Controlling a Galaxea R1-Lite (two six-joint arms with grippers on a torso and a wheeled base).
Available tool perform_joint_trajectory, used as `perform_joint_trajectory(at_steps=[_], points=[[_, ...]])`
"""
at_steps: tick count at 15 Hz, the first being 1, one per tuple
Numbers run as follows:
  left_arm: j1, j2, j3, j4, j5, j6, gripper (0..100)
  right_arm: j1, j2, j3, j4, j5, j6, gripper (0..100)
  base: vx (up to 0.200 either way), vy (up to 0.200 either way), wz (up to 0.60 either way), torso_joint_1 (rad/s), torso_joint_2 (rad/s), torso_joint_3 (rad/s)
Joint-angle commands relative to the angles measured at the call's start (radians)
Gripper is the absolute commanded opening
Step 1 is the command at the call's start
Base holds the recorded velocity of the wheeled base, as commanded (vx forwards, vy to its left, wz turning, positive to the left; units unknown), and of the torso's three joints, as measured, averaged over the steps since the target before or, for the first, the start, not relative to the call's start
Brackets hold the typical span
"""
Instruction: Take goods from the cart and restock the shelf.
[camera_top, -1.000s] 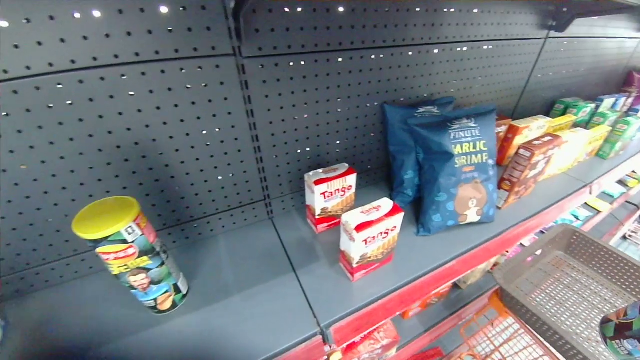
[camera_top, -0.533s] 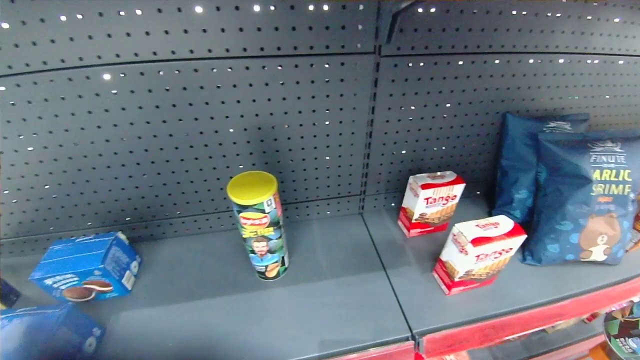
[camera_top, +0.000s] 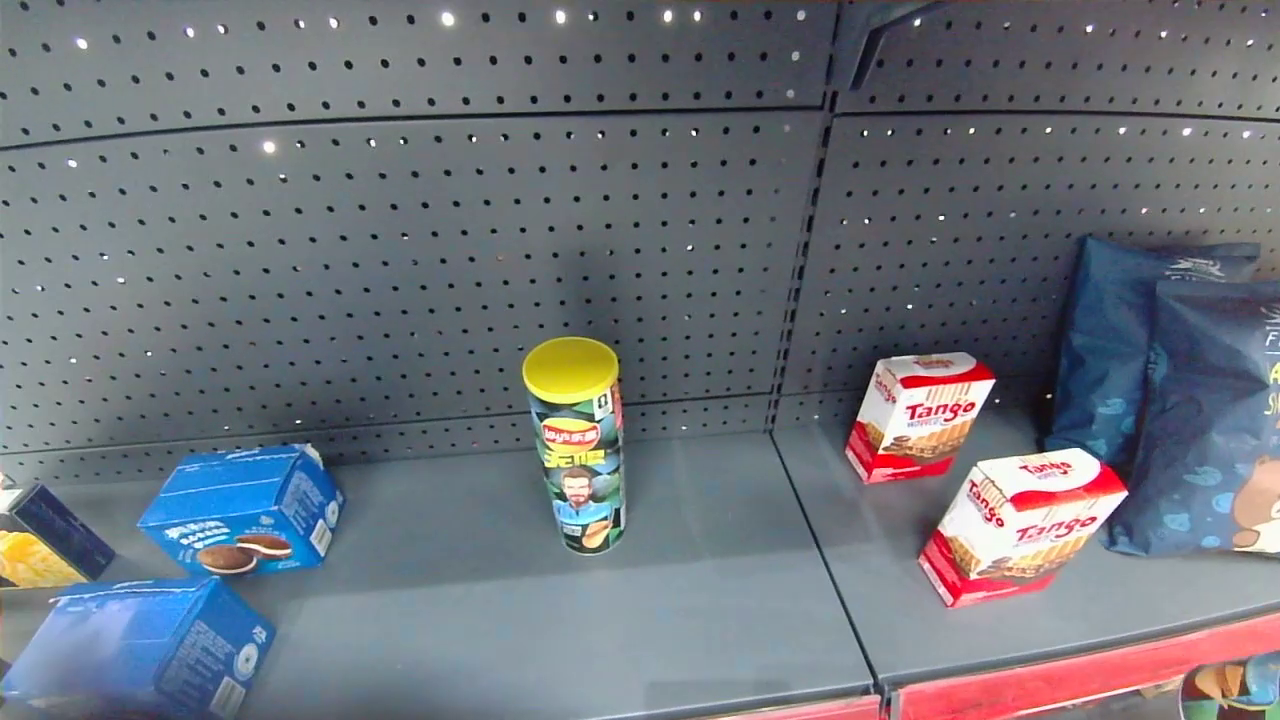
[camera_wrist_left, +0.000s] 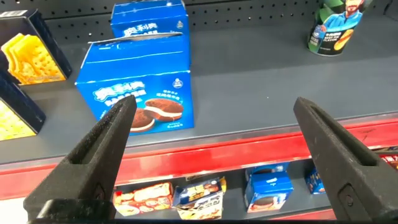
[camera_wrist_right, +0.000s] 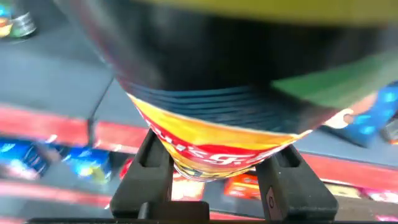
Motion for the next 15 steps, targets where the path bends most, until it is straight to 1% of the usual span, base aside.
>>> perform_joint_trajectory(at_steps=[1,2,6,8,10,15], points=[[0.000,0.000,0.000,0.000,0.000,0.000,100,0.021,-0.120,0.003,0.079,0.006,0.000,0,0.000,0.000,0.00,0.000,0.00,0.000],[0.000,0.000,0.000,0.000,0.000,0.000,100,0.021,-0.142,-0.003,0.110,0.018,0.000,0,0.000,0.000,0.00,0.000,0.00,0.000],[0.000,0.000,0.000,0.000,0.000,0.000,100,0.018,-0.208,0.005,0.121,0.023,0.031,0,0.000,0.000,0.00,0.000,0.00,0.000],[0.000,0.000,0.000,0.000,0.000,0.000,100,0.006,-0.208,0.031,0.113,0.010,0.035,0,0.000,0.000,0.00,0.000,0.00,0.000],[0.000,0.000,0.000,0.000,0.000,0.000,100,0.006,-0.208,0.019,0.115,-0.022,0.035,0,0.000,0.000,0.00,0.000,0.00,0.000],[0.000,0.000,0.000,0.000,0.000,0.000,100,0.006,-0.209,0.033,0.107,-0.033,0.035,0,0.000,0.000,0.00,0.000,0.00,0.000]])
